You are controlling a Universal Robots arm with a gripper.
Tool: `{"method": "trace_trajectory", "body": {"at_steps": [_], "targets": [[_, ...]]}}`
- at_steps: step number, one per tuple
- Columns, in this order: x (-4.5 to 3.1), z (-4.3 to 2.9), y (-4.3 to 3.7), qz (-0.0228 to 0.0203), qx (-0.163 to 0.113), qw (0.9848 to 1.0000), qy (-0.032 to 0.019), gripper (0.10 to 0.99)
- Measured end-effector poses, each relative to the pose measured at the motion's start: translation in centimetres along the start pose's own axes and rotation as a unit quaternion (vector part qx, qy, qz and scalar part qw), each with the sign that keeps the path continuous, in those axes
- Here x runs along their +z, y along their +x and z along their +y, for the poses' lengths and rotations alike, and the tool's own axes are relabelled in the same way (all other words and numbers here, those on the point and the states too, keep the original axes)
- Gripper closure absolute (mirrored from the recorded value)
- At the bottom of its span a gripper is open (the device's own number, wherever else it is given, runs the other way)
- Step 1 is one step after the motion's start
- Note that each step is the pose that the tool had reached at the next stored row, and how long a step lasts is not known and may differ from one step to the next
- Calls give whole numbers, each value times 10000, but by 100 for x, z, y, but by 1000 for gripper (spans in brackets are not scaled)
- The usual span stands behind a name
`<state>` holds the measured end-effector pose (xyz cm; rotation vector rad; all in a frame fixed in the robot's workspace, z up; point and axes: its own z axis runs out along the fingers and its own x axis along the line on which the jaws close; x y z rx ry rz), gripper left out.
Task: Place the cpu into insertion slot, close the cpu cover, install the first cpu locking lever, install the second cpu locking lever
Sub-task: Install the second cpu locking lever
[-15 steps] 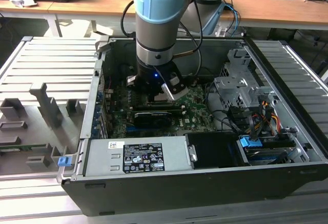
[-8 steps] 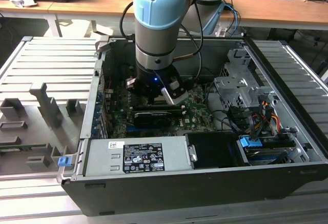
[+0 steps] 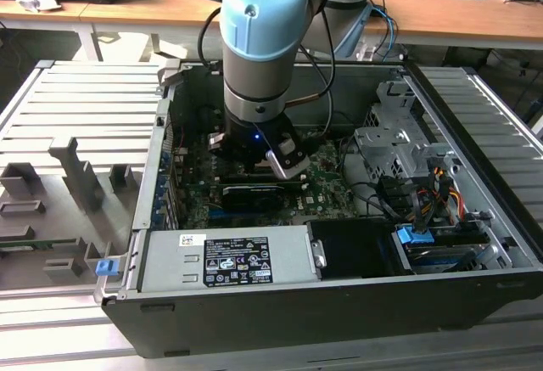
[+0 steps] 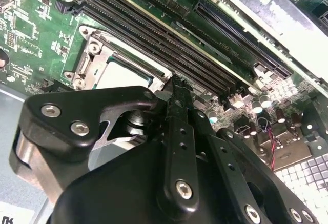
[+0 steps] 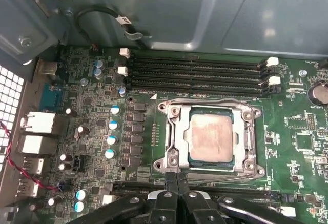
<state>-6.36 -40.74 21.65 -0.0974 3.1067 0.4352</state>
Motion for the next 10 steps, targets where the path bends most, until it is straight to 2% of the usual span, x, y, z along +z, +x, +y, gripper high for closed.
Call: {"method": "trace_trajectory", "body": {"at_steps": [10], "targets": [[28, -7, 22, -1, 0, 10000, -21, 980]]}}
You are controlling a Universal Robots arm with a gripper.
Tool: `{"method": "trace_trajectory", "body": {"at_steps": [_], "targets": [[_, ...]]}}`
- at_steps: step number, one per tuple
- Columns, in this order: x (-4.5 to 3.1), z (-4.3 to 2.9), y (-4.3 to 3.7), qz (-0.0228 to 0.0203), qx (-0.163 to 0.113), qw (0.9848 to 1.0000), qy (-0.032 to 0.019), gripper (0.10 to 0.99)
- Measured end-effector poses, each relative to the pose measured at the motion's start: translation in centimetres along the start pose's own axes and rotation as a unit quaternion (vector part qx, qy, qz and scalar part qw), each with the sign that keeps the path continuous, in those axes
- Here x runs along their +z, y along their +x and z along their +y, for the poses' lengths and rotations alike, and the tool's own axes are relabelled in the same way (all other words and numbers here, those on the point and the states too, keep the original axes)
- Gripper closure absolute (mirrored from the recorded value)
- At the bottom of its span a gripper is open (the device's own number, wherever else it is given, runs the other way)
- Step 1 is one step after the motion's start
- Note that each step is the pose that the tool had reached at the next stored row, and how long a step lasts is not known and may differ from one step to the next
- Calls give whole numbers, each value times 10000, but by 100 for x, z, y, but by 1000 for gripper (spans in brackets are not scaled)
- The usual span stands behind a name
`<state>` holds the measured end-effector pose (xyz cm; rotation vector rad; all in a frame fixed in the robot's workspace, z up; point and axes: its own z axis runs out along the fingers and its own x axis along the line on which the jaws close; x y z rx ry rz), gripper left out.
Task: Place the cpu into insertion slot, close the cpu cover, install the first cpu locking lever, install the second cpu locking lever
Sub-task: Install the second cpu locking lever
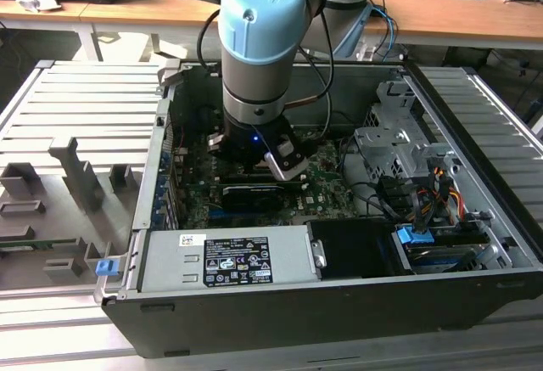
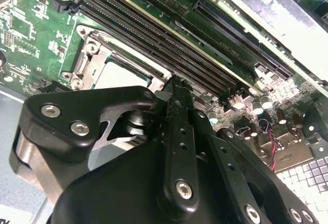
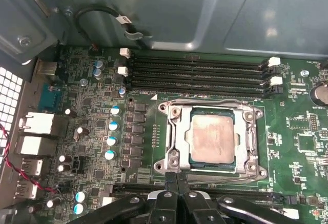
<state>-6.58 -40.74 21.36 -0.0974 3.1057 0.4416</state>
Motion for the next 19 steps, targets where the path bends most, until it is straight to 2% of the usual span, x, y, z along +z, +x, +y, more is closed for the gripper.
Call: {"method": "trace_trajectory", "body": {"at_steps": [3, 5, 8, 10, 12, 16, 19], "targets": [[18, -7, 35, -2, 0, 10000, -23, 980], [28, -15, 44, -4, -1, 10000, -58, 980], [44, -25, 58, -10, -2, 9999, -145, 980], [47, -62, 63, -14, -1, 9998, -222, 980], [83, -78, 64, -19, -1, 9996, -292, 980], [126, -92, 67, -22, -3, 9994, -349, 980], [142, -99, 82, -26, -3, 9991, -412, 980]]}}
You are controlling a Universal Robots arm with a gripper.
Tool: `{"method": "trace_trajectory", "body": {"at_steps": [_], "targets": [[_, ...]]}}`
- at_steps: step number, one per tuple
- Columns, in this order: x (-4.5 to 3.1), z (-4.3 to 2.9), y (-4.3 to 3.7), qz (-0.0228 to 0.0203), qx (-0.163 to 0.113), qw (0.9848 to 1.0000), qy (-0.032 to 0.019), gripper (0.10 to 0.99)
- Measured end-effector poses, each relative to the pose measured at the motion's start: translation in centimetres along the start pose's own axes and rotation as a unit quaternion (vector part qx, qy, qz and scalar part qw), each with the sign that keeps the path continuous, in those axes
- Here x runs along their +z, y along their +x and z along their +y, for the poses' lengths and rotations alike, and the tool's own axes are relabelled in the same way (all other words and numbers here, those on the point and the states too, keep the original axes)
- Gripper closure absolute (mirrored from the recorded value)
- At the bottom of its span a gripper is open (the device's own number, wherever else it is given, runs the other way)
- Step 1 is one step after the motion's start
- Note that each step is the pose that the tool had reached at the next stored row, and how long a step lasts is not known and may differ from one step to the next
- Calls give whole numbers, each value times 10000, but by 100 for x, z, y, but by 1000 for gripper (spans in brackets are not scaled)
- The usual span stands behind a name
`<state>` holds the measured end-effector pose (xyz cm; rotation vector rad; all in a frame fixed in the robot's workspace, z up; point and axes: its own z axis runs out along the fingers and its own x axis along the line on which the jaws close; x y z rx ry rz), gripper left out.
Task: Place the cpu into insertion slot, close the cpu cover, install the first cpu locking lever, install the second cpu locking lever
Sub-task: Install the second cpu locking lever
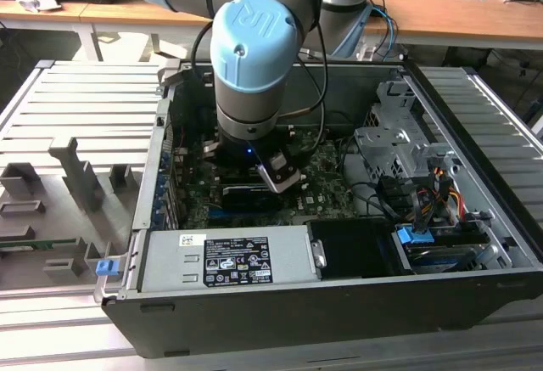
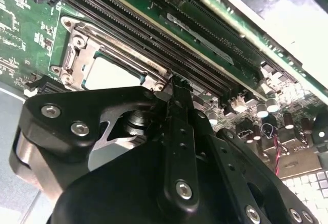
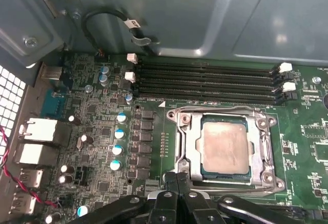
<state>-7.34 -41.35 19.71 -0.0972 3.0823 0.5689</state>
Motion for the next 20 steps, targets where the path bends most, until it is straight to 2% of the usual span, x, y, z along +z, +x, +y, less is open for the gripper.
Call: {"method": "trace_trajectory", "body": {"at_steps": [5, 7, 10, 15, 17, 20], "targets": [[24, -14, 6, -4, -2, 10000, -83, 980], [32, -16, 12, -8, -5, 9999, -152, 980], [56, -24, 19, -12, -5, 9998, -208, 980], [56, -24, 35, -11, -5, 9998, -206, 980], [2, -4, 34, -12, -5, 9998, -206, 980], [-35, 11, 33, -12, -5, 9998, -207, 980]]}}
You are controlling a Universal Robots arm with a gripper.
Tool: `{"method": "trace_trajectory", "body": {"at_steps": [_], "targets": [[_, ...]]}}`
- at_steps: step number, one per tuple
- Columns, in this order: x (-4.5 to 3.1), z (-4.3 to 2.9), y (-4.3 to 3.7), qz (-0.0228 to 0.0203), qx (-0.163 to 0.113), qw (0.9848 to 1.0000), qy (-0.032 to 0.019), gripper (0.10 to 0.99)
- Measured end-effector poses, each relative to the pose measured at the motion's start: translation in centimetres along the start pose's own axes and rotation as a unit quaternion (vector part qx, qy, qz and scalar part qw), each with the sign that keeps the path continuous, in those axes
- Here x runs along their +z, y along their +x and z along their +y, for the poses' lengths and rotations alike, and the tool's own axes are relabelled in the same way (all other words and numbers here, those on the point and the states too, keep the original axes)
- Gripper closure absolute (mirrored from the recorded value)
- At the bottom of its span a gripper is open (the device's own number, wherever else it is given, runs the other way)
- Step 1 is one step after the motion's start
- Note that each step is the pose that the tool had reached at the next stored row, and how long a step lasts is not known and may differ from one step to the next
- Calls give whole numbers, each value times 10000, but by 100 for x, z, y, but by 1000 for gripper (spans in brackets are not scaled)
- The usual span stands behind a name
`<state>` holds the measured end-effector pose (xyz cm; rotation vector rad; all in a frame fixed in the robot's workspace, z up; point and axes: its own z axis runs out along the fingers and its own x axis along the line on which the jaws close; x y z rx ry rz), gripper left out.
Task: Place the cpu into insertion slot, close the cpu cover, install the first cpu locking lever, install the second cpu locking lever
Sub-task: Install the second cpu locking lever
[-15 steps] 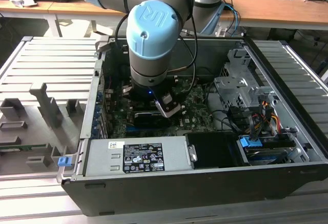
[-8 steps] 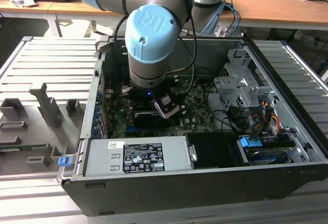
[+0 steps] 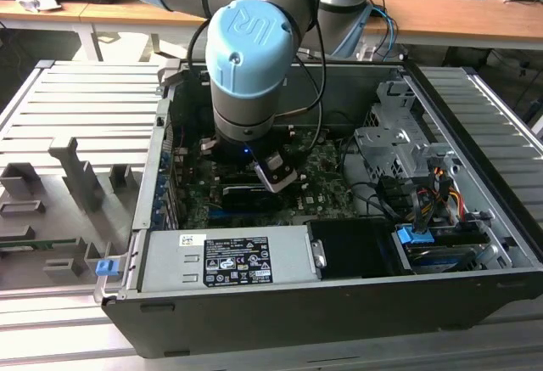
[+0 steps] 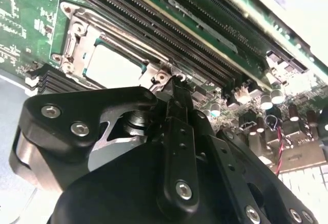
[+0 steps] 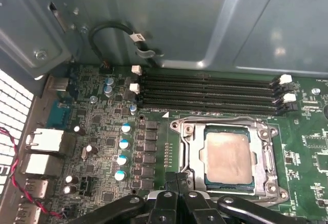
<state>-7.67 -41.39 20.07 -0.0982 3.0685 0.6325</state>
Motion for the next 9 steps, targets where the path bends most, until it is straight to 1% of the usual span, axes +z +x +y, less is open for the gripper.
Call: {"method": "trace_trajectory", "body": {"at_steps": [7, 9], "targets": [[-77, 33, -2, 0, 1, 10000, 0, 980], [-78, 34, -2, -1, 0, 10000, -1, 980]]}}
